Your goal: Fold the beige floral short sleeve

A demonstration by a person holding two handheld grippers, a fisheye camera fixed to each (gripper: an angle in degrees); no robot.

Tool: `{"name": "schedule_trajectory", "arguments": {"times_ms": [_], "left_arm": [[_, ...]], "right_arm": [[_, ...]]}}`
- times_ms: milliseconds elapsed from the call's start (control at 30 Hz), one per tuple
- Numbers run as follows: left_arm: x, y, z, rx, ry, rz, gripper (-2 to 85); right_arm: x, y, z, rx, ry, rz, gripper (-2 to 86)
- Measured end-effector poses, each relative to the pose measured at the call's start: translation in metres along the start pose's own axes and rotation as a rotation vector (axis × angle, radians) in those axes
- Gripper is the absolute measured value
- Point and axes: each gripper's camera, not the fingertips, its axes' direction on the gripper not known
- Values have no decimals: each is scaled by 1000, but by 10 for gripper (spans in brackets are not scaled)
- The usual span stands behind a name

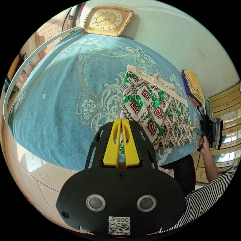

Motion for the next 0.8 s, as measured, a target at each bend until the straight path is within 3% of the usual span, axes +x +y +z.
{"name": "schedule_trajectory", "arguments": {"times_ms": [133,400,533,800], "left_arm": [[-4,24,-22,60,70,6,31],[-16,64,2,-15,167,-29,71],[-3,64,26,-90,146,-35,47],[10,73,24,-80,116,-37,13]], "right_arm": [[6,27,-33,91,-22,27,43],[41,89,-26,54,-155,147,88],[51,94,-17,42,-168,177,79],[59,103,-27,3,-194,151,15]]}}
